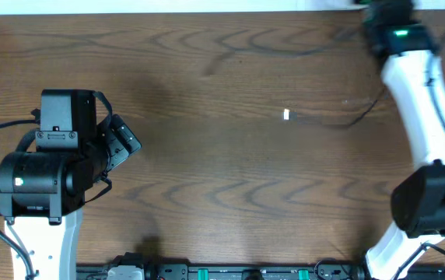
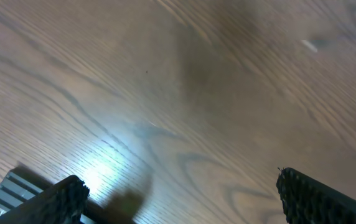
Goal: Untangle cables
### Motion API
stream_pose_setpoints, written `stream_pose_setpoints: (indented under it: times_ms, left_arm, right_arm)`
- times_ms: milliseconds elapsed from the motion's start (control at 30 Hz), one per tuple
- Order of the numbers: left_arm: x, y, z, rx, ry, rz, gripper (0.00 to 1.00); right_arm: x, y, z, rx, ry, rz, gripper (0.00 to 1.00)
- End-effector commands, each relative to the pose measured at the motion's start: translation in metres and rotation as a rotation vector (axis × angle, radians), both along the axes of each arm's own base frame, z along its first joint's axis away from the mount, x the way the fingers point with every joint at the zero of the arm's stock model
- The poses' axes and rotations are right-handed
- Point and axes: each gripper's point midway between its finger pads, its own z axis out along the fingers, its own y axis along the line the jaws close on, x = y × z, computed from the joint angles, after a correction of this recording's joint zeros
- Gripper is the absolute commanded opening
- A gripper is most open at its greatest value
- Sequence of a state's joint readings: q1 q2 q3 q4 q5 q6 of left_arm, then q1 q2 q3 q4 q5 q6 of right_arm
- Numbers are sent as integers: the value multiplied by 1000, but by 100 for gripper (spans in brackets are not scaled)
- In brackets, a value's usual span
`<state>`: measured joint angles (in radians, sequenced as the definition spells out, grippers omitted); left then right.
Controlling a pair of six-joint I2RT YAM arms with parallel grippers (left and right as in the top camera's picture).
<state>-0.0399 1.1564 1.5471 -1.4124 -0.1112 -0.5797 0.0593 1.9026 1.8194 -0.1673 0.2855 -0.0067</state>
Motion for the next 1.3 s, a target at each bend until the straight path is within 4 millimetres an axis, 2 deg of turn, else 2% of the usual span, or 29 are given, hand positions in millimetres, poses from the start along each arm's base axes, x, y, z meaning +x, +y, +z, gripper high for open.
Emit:
stream_pose_setpoints:
  times_ms: [0,67,167,233,300,400,500,567,600,633,667,733,833,900,933,1000,1067,1133,1200,1233,1267]
  left_arm:
    - [2,3,4,5,-19,14,98]
    - [3,3,4,5,-23,14,98]
    - [3,3,4,5,-22,14,98]
    - [3,3,4,5,-22,13,98]
    - [3,3,4,5,-22,14,98]
    - [3,3,4,5,-23,14,98]
    - [3,3,4,5,-22,14,98]
    - [3,3,4,4,-23,14,98]
    - [3,3,4,4,-23,14,98]
    - [3,3,4,4,-23,14,98]
    - [3,3,4,4,-23,14,98]
    - [3,3,4,3,-23,17,98]
    - [2,2,4,2,-21,17,98]
    - [2,2,4,0,-19,15,98]
    - [2,2,4,0,-19,15,98]
    - [2,2,4,0,-19,15,97]
    - [2,2,4,0,-19,15,98]
    - [2,2,4,0,-19,15,98]
    - [2,2,4,0,-19,15,98]
    - [2,2,4,0,-19,16,98]
    - [2,2,4,-1,-19,16,98]
  right_arm:
    - [3,-70,-16,-57,44,-111,1]
    - [5,-113,-49,-60,113,-186,1]
    - [4,-152,-90,-55,193,-258,1]
    - [3,-167,-117,-20,234,-289,1]
    - [7,-169,-152,17,297,-266,2]
    - [11,-158,-202,70,386,-220,9]
    - [17,-140,-225,122,412,-199,8]
    - [25,-121,-223,140,391,-138,6]
    - [33,-108,-215,144,360,-92,5]
    - [37,-103,-210,144,344,-79,4]
    - [50,-86,-185,139,286,-37,1]
    - [63,-75,-149,128,209,-14,1]
    - [78,-61,-70,100,48,16,1]
    - [81,-58,-18,80,-56,27,1]
    - [79,-59,18,73,-133,29,1]
    - [74,-69,51,63,-211,8,1]
    - [70,-91,60,44,-243,-59,1]
    - [71,-115,45,16,-212,-127,1]
    - [75,-135,16,7,-150,-166,1]
    - [78,-145,-6,11,-106,-179,1]
    - [83,-154,-38,18,-37,-186,1]
